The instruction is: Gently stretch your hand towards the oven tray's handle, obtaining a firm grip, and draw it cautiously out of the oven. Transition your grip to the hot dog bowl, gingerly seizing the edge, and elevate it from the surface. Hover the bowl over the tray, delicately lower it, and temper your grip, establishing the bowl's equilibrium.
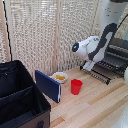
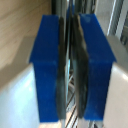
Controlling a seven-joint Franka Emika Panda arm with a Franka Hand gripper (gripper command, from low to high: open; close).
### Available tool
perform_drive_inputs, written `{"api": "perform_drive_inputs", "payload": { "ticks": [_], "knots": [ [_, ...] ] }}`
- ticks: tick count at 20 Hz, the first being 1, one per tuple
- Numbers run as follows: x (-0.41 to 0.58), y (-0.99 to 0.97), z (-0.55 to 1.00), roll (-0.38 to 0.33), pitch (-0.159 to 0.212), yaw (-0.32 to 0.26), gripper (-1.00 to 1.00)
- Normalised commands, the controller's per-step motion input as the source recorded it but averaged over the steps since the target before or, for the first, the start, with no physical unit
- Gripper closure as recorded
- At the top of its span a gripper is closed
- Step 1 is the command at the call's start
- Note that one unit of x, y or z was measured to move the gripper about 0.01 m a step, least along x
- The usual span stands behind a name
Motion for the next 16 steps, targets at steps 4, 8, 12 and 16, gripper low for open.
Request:
{"api": "perform_drive_inputs", "payload": {
  "ticks": [4,8,12,16],
  "knots": [
    [0.102,-0.02,-0.01,0.055,0.006,0.065,-1.0],
    [0.183,0.02,0.05,0.082,0.087,0.039,-1.0],
    [0.027,0.06,0.25,0.01,0.045,-0.021,-1.0],
    [0.136,0.03,0.62,0.057,0.021,-0.068,-1.0]
  ]
}}
